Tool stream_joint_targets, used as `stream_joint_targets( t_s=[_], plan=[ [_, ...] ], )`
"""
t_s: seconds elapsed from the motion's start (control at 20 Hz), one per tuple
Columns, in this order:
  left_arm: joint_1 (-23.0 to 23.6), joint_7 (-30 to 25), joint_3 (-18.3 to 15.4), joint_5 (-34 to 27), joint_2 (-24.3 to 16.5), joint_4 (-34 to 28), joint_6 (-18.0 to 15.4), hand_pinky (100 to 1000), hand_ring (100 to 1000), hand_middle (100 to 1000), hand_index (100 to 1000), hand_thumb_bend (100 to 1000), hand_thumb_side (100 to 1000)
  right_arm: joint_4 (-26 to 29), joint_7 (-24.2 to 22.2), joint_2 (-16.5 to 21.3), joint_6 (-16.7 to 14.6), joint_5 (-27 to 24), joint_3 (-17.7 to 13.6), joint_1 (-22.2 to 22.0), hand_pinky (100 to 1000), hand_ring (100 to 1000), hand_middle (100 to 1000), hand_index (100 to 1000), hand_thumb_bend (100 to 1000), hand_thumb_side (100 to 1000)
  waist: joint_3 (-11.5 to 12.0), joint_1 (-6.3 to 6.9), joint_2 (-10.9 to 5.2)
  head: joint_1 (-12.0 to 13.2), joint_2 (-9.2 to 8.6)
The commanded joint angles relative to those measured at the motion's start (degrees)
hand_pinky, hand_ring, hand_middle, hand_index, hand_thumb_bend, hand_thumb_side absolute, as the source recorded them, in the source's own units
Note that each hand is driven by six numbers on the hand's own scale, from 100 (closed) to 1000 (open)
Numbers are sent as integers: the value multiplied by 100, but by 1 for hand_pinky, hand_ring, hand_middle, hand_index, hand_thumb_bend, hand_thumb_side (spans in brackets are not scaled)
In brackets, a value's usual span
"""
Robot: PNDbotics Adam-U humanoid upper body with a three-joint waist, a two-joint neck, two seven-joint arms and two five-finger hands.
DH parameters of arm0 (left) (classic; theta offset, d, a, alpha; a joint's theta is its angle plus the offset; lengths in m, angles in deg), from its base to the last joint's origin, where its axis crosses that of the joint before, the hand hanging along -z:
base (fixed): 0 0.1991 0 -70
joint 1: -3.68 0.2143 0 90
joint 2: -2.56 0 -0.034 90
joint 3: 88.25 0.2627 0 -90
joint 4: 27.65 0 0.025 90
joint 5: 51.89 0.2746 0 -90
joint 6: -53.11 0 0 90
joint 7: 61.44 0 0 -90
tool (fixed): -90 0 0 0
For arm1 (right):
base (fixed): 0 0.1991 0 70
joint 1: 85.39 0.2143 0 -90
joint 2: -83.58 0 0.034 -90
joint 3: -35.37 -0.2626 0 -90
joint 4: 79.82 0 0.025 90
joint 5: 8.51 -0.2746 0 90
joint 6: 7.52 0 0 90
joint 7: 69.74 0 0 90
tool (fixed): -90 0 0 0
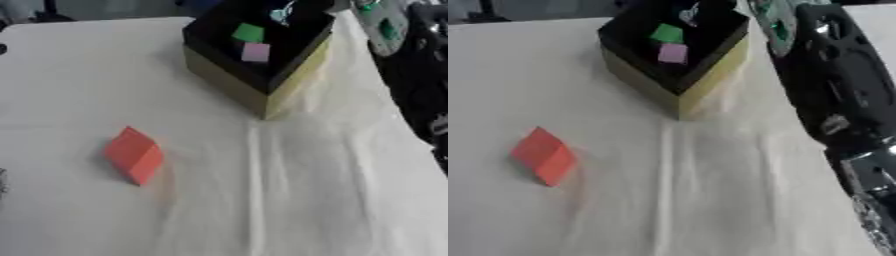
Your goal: Pick up objects on the table and place them in the box.
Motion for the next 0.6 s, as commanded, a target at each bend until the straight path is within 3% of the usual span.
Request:
stream_joint_targets(
  t_s=[0.05,0.3,0.6],
  plan=[
    [-97,-36,9,-11,-223,-100,-14,685,722,725,671,100,891,405,-88,267,3,-289,23,74,854,925,842,899,313,486,-4,14,-170,38,26],
    [-214,-95,63,20,-399,-100,10,686,723,726,674,100,889,1280,-210,660,0,-1073,112,-195,851,911,828,891,261,487,-34,18,-185,89,60],
    [-644,-514,306,881,-1310,-100,277,701,737,734,708,100,829,2935,-166,1313,392,-2387,139,-829,843,880,795,870,156,461,-96,38,-204,109,134]
  ],
)
